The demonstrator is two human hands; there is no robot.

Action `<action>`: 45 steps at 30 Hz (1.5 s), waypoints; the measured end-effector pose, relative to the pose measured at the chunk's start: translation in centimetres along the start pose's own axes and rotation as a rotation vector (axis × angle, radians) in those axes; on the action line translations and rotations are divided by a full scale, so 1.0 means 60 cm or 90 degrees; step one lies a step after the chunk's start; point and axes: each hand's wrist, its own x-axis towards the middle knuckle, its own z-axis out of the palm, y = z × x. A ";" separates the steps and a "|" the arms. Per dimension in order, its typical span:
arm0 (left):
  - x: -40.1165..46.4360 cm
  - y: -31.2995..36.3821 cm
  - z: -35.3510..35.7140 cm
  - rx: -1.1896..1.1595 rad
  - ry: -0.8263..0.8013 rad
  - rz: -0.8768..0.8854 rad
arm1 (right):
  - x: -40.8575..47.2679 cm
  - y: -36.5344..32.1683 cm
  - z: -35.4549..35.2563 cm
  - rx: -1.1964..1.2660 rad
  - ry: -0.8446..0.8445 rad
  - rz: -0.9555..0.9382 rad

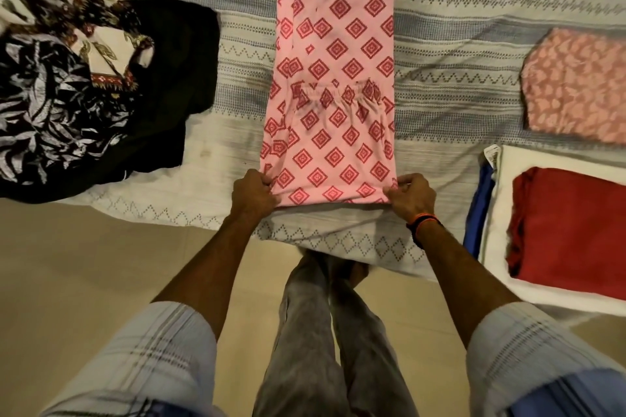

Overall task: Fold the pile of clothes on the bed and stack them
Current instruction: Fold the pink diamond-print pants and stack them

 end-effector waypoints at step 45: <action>-0.312 0.010 -0.006 0.317 0.099 0.320 | -0.241 0.057 -0.134 -0.544 -0.025 -0.541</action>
